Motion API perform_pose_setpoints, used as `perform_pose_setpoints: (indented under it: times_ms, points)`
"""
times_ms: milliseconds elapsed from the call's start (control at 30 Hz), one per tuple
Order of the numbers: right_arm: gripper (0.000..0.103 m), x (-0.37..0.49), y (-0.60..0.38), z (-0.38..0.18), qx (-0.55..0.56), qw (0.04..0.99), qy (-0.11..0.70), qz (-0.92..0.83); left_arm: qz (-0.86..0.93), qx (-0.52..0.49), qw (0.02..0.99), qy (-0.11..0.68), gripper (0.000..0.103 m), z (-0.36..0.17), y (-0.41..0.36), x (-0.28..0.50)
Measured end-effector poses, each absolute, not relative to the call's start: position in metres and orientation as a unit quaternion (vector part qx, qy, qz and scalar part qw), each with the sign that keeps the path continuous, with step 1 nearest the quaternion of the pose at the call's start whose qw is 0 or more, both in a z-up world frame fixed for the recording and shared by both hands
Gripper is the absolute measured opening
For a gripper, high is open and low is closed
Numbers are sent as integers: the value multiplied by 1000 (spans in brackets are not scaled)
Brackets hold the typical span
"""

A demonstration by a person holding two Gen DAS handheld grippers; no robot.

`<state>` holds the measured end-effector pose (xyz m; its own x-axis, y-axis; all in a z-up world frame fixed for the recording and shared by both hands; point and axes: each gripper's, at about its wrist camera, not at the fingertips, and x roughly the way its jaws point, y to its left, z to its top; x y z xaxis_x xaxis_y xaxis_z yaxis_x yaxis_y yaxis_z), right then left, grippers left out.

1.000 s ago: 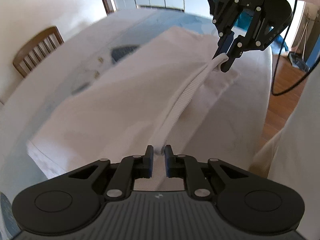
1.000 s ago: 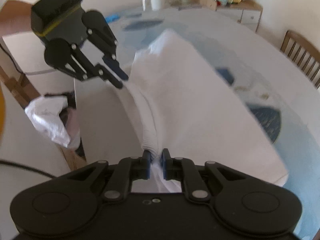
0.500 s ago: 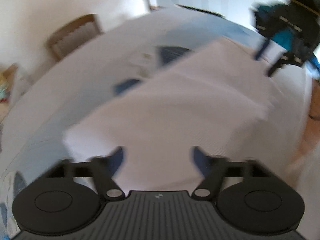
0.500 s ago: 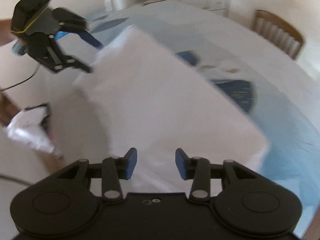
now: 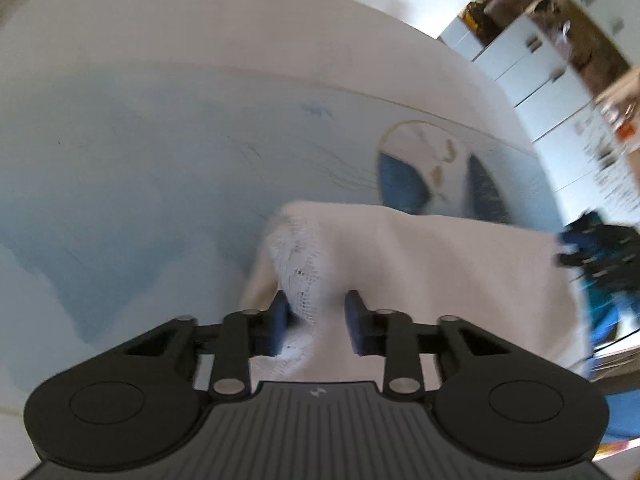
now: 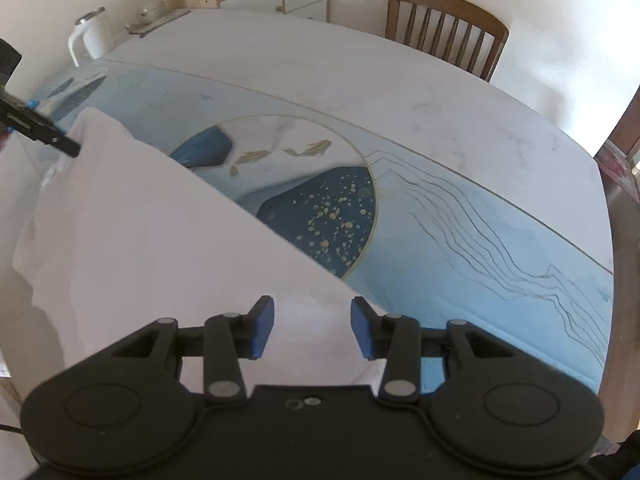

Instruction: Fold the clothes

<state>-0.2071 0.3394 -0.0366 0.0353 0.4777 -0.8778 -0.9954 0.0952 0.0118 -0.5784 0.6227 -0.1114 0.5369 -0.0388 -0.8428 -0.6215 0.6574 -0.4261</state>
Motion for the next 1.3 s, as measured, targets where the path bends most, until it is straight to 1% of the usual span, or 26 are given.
perform_pose_setpoints:
  times_ms: [33, 100, 167, 333, 433, 533, 567, 633, 667, 700, 733, 767, 800, 933, 1133, 1233, 1267, 1300]
  points:
    - [103, -208, 344, -38, -341, 634, 382, 580, 180, -379, 792, 443, 27, -112, 621, -581]
    - [103, -209, 351, -40, -339, 630, 384, 583, 182, -400, 785, 437, 12, -114, 623, -584]
    - [103, -210, 356, -45, -347, 627, 386, 582, 191, -421, 772, 435, 9, -118, 627, -590]
    - [103, -194, 349, -70, -397, 628, 388, 546, 205, -402, 765, 460, 8, -127, 626, -596]
    - [103, -194, 347, -72, -407, 624, 380, 548, 207, -389, 763, 473, 8, -132, 625, -597]
    - [103, -207, 355, -66, -441, 617, 368, 537, 204, -324, 783, 489, 9, -119, 614, -586]
    - [103, -214, 357, -58, -436, 616, 359, 550, 199, -306, 791, 491, 10, -111, 610, -585]
    - [103, -227, 363, -41, -423, 611, 339, 577, 185, -275, 804, 494, 13, -96, 602, -582]
    - [103, -236, 367, -33, -413, 604, 328, 598, 179, -271, 809, 490, 21, -91, 599, -581]
    - [103, -247, 373, -26, -408, 594, 316, 617, 173, -269, 813, 486, 33, -86, 595, -581]
    - [103, -259, 381, -22, -409, 585, 303, 632, 165, -258, 820, 484, 41, -82, 588, -581]
    - [103, -270, 389, -20, -411, 570, 292, 648, 155, -246, 827, 481, 60, -77, 580, -581]
    - [103, -280, 397, -22, -417, 557, 283, 660, 146, -229, 833, 482, 64, -74, 571, -579]
    - [103, -305, 429, -35, -436, 523, 268, 681, 158, -157, 839, 497, 64, -71, 548, -582]
    - [103, -303, 463, -67, -460, 512, 301, 660, 197, -203, 818, 501, 64, -81, 559, -619]
    - [103, -302, 466, -77, -458, 515, 299, 660, 213, -223, 810, 499, 64, -85, 563, -634]
    - [90, -303, 469, -76, -462, 514, 304, 656, 217, -228, 809, 496, 64, -85, 563, -636]
    - [6, -304, 471, -75, -467, 512, 309, 652, 219, -236, 808, 494, 64, -86, 562, -637]
